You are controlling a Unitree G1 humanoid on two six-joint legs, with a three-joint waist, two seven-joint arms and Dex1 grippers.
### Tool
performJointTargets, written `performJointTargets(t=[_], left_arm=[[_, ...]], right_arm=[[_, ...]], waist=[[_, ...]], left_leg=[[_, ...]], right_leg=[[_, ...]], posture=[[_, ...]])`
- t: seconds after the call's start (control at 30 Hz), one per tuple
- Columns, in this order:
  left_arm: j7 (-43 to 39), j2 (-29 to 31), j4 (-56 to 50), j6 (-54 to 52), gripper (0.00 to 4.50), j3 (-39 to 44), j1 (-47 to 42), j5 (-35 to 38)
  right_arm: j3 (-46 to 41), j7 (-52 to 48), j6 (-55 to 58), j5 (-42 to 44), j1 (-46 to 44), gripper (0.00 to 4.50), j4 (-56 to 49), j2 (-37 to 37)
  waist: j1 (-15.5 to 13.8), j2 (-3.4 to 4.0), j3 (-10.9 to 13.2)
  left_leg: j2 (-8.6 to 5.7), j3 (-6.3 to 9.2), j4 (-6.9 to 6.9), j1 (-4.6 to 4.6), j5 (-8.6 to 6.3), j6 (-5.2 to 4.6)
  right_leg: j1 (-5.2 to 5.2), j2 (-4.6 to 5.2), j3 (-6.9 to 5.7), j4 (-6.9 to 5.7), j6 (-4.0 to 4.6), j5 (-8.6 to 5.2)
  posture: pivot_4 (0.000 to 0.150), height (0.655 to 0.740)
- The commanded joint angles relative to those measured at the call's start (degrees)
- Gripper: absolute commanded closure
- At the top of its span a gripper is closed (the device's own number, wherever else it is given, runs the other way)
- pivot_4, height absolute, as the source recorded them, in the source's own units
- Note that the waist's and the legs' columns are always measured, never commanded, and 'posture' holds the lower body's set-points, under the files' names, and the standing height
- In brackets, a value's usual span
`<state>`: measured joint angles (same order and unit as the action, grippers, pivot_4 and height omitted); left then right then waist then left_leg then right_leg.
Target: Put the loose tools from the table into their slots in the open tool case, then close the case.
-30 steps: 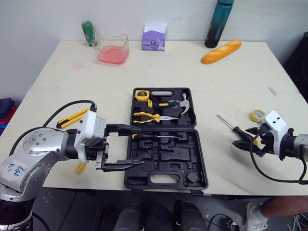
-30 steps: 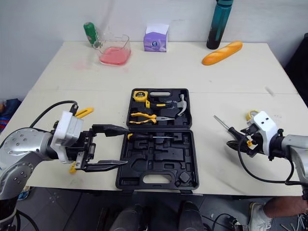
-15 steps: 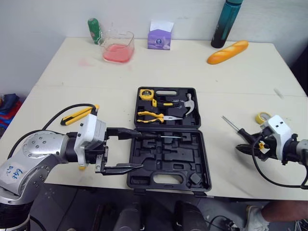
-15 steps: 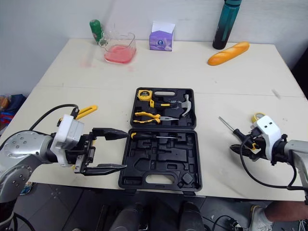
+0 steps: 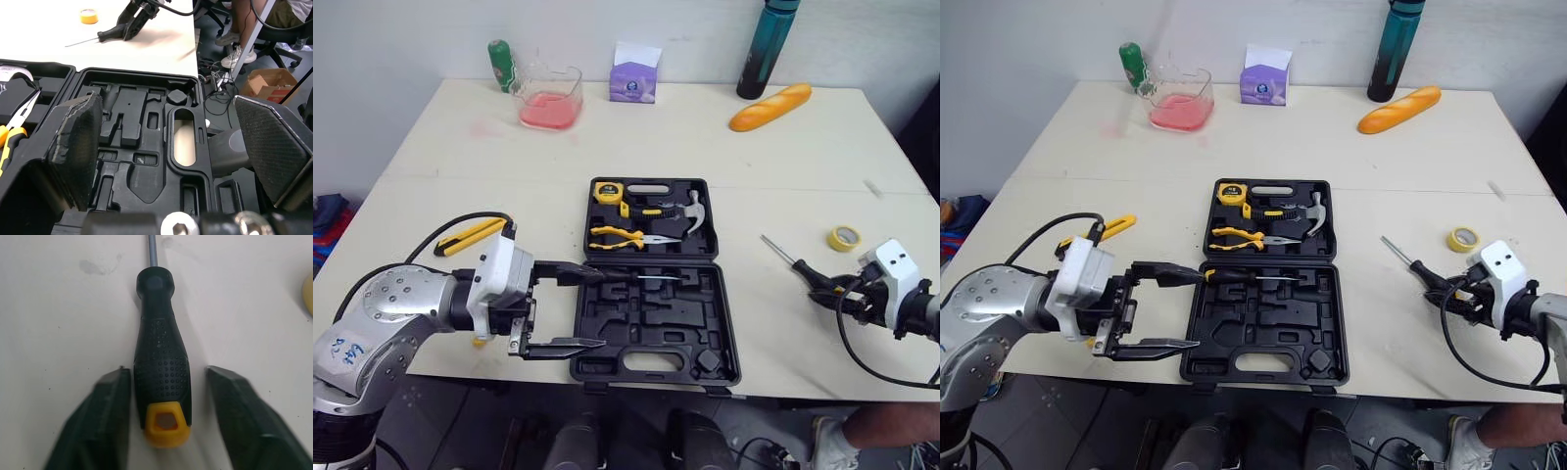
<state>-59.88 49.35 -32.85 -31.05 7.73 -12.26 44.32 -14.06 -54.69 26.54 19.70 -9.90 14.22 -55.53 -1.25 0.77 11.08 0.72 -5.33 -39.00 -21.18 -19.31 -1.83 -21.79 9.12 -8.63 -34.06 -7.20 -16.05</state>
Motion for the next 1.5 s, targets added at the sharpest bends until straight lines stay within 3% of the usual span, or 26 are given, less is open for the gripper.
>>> performJointTargets(t=[0.03,0.23,0.4,0.53,0.73,1.0,1.3,1.5], left_arm=[[-0.4,-0.08,-0.22,1.03,0.0,0.1,-0.52,-0.36],[-0.17,-1.0,0.0,1.65,0.0,-0.1,-0.15,-1.06],[-0.8,-1.19,1.15,1.4,0.0,0.6,-0.13,-0.51],[-2.69,-0.62,2.92,3.57,0.0,1.78,0.56,-1.84],[-3.52,-1.6,4.34,8.43,0.0,2.35,3.8,-5.26],[-1.67,-0.96,4.63,8.84,0.0,5.96,9.86,-6.82],[0.35,-1.3,2.64,9.34,0.0,10.39,16.97,-7.31],[2.08,-1.42,2.01,10.0,0.0,11.39,18.98,-8.48]], right_arm=[[-0.61,-0.05,-1.51,-1.24,0.51,3.57,2.86,0.1],[-1.31,-0.76,-6.91,-1.06,-0.3,3.56,4.34,0.42],[-1.22,-3.28,-9.54,0.07,-3.34,3.56,-0.76,-0.85],[2.03,-9.0,0.61,5.21,-11.41,3.56,-10.35,-3.23],[13.38,-17.95,7.3,3.9,-23.46,3.56,-17.76,-7.11],[24.22,-23.09,25.74,11.27,-33.71,3.56,-29.79,-3.89],[37.37,-17.86,18.59,-2.59,-36.02,3.56,-29.97,1.76],[38.9,-17.35,16.53,-6.71,-36.87,3.56,-28.37,2.94]], waist=[[0.0,-0.03,-0.02],[-0.07,-0.07,-0.04],[0.13,0.0,0.0],[1.03,0.1,0.05],[1.31,0.11,0.06],[1.33,0.11,0.06],[1.34,0.02,0.01],[1.39,0.0,0.0]], left_leg=[[0.0,0.0,0.0,0.01,0.0,0.0],[0.0,0.02,-0.03,0.01,-0.02,-0.03],[0.01,0.01,-0.03,0.0,-0.02,-0.03],[0.13,-0.08,-0.03,-0.03,-0.02,0.0],[0.22,-0.11,-0.02,-0.15,-0.09,0.07],[0.23,-0.18,-0.12,-0.55,-0.11,0.06],[0.24,-0.3,-0.13,-0.56,-0.12,0.06],[0.21,-0.36,-0.13,-0.56,-0.12,0.05]], right_leg=[[0.02,0.0,0.0,0.01,0.0,0.0],[0.09,0.0,-0.02,0.07,-0.02,0.05],[0.05,0.0,-0.01,0.06,-0.02,0.05],[-0.11,-0.14,0.13,0.03,0.01,0.06],[-0.24,-0.26,0.17,0.1,0.04,0.05],[-0.71,-0.22,0.27,-0.03,0.08,0.08],[-0.8,-0.25,0.36,-0.06,0.1,0.11],[-0.81,-0.23,0.4,-0.07,0.11,0.11]], posture=[[0.15,0.74],[0.15,0.74],[0.15,0.74],[0.15,0.74],[0.15,0.74],[0.15,0.74],[0.15,0.74],[0.15,0.74]])
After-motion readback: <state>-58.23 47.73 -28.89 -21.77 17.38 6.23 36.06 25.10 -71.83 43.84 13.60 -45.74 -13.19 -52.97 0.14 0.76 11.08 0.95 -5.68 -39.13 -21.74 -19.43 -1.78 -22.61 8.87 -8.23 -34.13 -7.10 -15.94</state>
